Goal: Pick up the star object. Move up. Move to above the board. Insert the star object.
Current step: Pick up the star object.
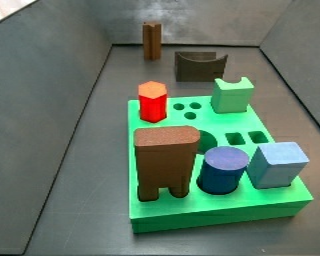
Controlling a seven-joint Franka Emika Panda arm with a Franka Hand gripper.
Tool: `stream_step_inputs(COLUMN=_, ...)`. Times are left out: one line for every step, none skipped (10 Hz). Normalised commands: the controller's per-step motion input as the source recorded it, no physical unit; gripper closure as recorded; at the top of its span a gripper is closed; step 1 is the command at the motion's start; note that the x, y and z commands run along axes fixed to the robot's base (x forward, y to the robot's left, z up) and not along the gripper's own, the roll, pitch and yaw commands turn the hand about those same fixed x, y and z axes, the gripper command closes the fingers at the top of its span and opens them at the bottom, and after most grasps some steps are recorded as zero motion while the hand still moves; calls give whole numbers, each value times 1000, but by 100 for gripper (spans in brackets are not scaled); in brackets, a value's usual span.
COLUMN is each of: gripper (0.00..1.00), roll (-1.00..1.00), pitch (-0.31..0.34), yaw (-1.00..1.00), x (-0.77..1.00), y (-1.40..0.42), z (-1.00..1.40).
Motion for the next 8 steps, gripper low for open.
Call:
stream_step_inputs(gripper=0, roll=14, pitch=-19, yaw=0, x=0, y=411, z=-117)
stream_step_inputs(gripper=0, roll=-6, pitch=-251, yaw=14, x=-137, y=634, z=-440)
stream_step_inputs(gripper=0, roll=0, pitch=-277, yaw=51, x=-43, y=609, z=-560)
stream_step_inputs(gripper=0, roll=0, pitch=-236, yaw=103, x=34, y=503, z=-643)
stream_step_inputs(gripper=0, roll=-16, pitch=-233, yaw=83, x=86, y=434, z=-660)
stream_step_inputs(gripper=0, roll=-24, pitch=-246, yaw=20, x=63, y=266, z=-671)
stream_step_inputs(gripper=0, roll=-24, pitch=-259, yaw=0, x=77, y=174, z=-660)
stream_step_inputs(gripper=0, roll=0, pitch=-250, yaw=0, x=57, y=169, z=-663)
